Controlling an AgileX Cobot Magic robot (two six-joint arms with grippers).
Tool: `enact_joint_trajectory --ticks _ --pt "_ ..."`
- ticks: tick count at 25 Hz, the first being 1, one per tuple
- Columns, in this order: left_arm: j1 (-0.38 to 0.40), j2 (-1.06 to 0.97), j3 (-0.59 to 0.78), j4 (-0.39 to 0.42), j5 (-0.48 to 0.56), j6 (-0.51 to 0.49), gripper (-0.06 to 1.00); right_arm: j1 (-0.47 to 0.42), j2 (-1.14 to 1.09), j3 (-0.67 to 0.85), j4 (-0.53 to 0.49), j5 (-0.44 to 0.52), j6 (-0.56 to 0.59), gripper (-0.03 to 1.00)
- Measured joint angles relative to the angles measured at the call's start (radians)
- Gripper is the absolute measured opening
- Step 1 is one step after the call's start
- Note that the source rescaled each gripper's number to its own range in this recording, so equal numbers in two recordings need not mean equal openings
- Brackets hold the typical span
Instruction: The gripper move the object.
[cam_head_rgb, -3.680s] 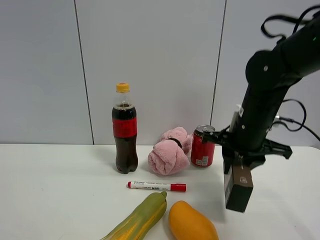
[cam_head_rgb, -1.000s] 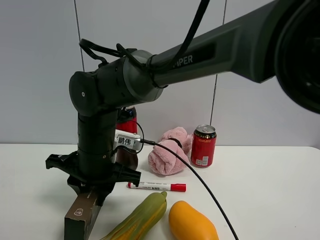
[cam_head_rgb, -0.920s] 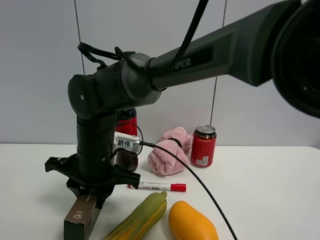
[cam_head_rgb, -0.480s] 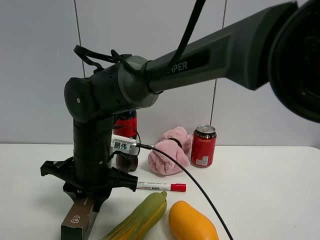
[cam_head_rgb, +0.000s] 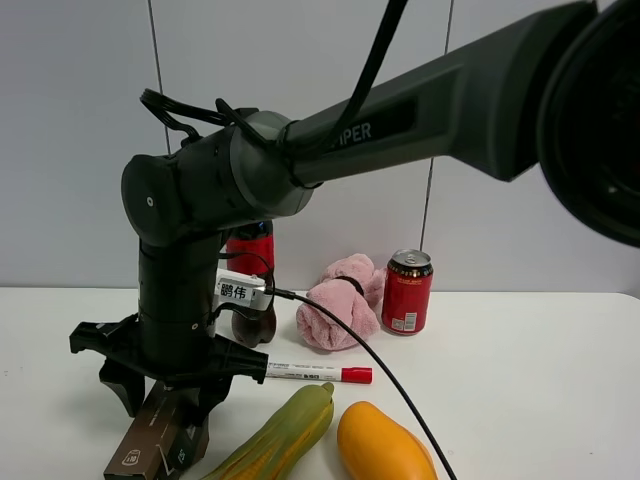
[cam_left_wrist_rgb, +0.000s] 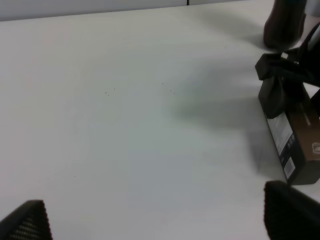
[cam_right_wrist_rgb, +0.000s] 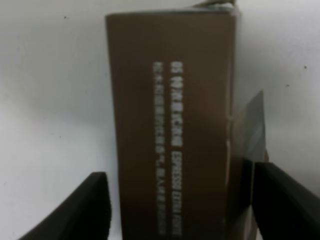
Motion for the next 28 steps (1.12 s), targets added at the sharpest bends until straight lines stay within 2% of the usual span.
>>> enact_joint_trajectory --ticks 5,8,12,15,18,22,28 --pt "0.0 0.0 0.0 0.0 0.0 0.0 1.0 0.001 -0.005 0.0 0.026 -0.029 -0.008 0.5" --pt "0.0 0.0 0.0 0.0 0.0 0.0 1.0 0.001 -0.037 0.0 0.013 -0.029 -0.089 0.51" --pt "0.0 0.0 0.0 0.0 0.0 0.0 1.0 0.001 -0.133 0.0 -0.074 -0.006 -0.277 0.53" --pt "0.0 0.0 0.0 0.0 0.0 0.0 1.0 0.001 -0.221 0.0 -0.137 0.029 -0.471 0.6" --pt "0.0 0.0 0.0 0.0 0.0 0.0 1.0 0.001 -0.32 0.0 -0.201 0.127 -0.636 0.65" --pt "0.0 0.0 0.0 0.0 0.0 0.0 1.0 0.001 -0.431 0.0 -0.323 0.26 -0.681 0.66" --pt "0.0 0.0 0.0 0.0 0.0 0.0 1.0 0.001 -0.576 0.0 -0.311 0.275 -0.711 0.69"
